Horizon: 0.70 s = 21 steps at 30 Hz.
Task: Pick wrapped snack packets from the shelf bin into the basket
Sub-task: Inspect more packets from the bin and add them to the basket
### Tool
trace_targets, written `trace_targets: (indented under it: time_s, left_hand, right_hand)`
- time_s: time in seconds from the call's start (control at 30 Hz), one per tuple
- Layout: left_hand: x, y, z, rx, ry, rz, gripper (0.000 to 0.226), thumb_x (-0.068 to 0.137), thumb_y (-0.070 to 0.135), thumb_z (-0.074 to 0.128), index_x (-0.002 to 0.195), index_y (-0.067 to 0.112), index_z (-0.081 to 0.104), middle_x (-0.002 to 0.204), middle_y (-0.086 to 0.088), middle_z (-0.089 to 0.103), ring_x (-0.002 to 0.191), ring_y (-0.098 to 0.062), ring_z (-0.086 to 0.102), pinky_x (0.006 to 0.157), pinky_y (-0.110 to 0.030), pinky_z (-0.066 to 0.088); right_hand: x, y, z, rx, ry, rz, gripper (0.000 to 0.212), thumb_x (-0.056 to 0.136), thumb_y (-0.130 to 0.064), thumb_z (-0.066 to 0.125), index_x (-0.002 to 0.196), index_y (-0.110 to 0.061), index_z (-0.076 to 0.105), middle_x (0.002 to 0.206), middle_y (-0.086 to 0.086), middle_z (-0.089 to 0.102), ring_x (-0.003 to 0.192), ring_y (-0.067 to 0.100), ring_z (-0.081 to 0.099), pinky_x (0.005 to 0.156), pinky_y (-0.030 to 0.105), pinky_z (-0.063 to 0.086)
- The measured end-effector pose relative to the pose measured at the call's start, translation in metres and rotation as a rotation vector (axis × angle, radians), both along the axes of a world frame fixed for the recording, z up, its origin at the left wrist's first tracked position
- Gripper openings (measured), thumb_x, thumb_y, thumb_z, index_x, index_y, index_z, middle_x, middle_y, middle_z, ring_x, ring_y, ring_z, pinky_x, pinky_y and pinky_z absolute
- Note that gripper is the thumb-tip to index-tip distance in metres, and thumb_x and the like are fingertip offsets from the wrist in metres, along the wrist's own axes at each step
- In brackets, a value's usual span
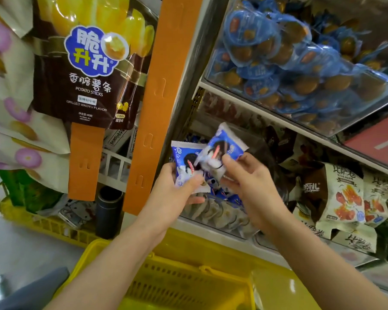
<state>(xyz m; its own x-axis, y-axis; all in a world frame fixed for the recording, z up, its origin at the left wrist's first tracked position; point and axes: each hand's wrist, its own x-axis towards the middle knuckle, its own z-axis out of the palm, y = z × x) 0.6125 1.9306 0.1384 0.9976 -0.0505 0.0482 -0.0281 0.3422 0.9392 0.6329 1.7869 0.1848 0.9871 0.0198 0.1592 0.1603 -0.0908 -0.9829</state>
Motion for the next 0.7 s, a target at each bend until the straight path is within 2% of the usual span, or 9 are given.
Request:
trace_targets:
  time_s: [0.07, 0.17, 0.2, 0.23, 0.3, 0.37, 0.5, 0.63, 0.7]
  left_hand:
    - [0.003, 0.000, 0.000, -0.002, 0.006, 0.013, 0.019, 0.089, 0.018, 0.059, 0.104, 0.025, 0.050, 0.102, 0.002, 0.065, 0.080, -0.006, 0.069, 0.066, -0.022, 0.057]
    - [0.006, 0.000, 0.001, 0.012, 0.005, 0.016, 0.016, 0.089, 0.017, 0.058, 0.099, 0.028, 0.049, 0.100, 0.003, 0.064, 0.078, -0.005, 0.069, 0.066, -0.022, 0.057]
    - [0.007, 0.001, 0.001, 0.014, 0.004, 0.017, 0.016, 0.089, 0.018, 0.058, 0.098, 0.028, 0.049, 0.100, 0.003, 0.064, 0.079, -0.005, 0.069, 0.066, -0.022, 0.057]
    - [0.008, 0.001, 0.001, 0.015, 0.001, 0.017, 0.017, 0.089, 0.018, 0.058, 0.098, 0.029, 0.049, 0.101, 0.003, 0.064, 0.079, -0.005, 0.069, 0.066, -0.022, 0.057]
    - [0.010, 0.002, 0.000, 0.017, -0.002, 0.013, 0.017, 0.089, 0.018, 0.058, 0.100, 0.028, 0.050, 0.100, 0.003, 0.065, 0.080, -0.005, 0.068, 0.066, -0.022, 0.057]
    - [0.012, 0.004, 0.001, 0.014, 0.000, 0.015, 0.017, 0.089, 0.017, 0.058, 0.101, 0.026, 0.051, 0.099, 0.003, 0.066, 0.080, -0.006, 0.069, 0.065, -0.021, 0.057]
    - [0.017, 0.007, 0.002, 0.022, 0.012, 0.012, 0.021, 0.088, 0.018, 0.058, 0.107, 0.023, 0.052, 0.102, 0.002, 0.066, 0.084, -0.008, 0.068, 0.064, -0.021, 0.057]
    - [0.021, 0.005, 0.004, 0.044, -0.001, -0.002, 0.025, 0.088, 0.018, 0.059, 0.112, 0.020, 0.052, 0.104, 0.002, 0.065, 0.088, -0.010, 0.068, 0.067, -0.025, 0.058]
    - [0.021, 0.003, 0.004, 0.054, -0.008, -0.007, 0.027, 0.088, 0.018, 0.059, 0.114, 0.019, 0.052, 0.105, 0.002, 0.065, 0.086, -0.008, 0.067, 0.067, -0.026, 0.059]
  right_hand:
    - [0.027, -0.011, 0.002, 0.030, 0.026, -0.151, 0.013, 0.087, -0.021, 0.062, 0.095, -0.011, 0.059, 0.090, 0.004, 0.072, 0.081, 0.016, 0.069, 0.071, 0.026, 0.058]
    - [0.084, -0.031, -0.004, -0.141, 0.082, -0.390, 0.018, 0.087, -0.026, 0.063, 0.078, -0.016, 0.052, 0.074, 0.005, 0.057, 0.067, 0.015, 0.055, 0.062, 0.022, 0.051]
    - [0.104, -0.036, -0.009, -0.224, 0.126, -0.423, 0.020, 0.088, -0.027, 0.061, 0.074, -0.016, 0.051, 0.073, 0.005, 0.054, 0.067, 0.017, 0.053, 0.063, 0.025, 0.047]
    - [0.123, -0.039, -0.014, -0.311, 0.160, -0.423, 0.019, 0.090, -0.028, 0.059, 0.076, -0.016, 0.054, 0.079, 0.008, 0.057, 0.071, 0.020, 0.054, 0.068, 0.030, 0.045]
    - [0.155, -0.043, -0.025, -0.479, 0.160, -0.412, 0.020, 0.094, -0.026, 0.052, 0.100, -0.009, 0.060, 0.107, 0.015, 0.061, 0.094, 0.027, 0.059, 0.083, 0.033, 0.043]
    - [0.178, -0.044, -0.030, -0.587, 0.071, -0.436, 0.029, 0.095, -0.023, 0.050, 0.116, -0.004, 0.058, 0.122, 0.016, 0.059, 0.110, 0.029, 0.056, 0.083, 0.029, 0.039]
    - [0.201, -0.046, -0.044, -0.817, -0.021, -0.421, 0.026, 0.092, -0.020, 0.054, 0.113, -0.006, 0.062, 0.116, 0.016, 0.063, 0.106, 0.030, 0.058, 0.081, 0.030, 0.041]
    - [0.212, -0.044, -0.056, -0.922, 0.029, -0.340, 0.024, 0.092, -0.019, 0.056, 0.111, -0.006, 0.062, 0.114, 0.017, 0.062, 0.102, 0.032, 0.059, 0.089, 0.043, 0.049]
    - [0.215, -0.045, -0.060, -0.962, 0.045, -0.283, 0.023, 0.090, -0.018, 0.058, 0.109, -0.004, 0.062, 0.111, 0.018, 0.063, 0.099, 0.032, 0.060, 0.088, 0.043, 0.049]
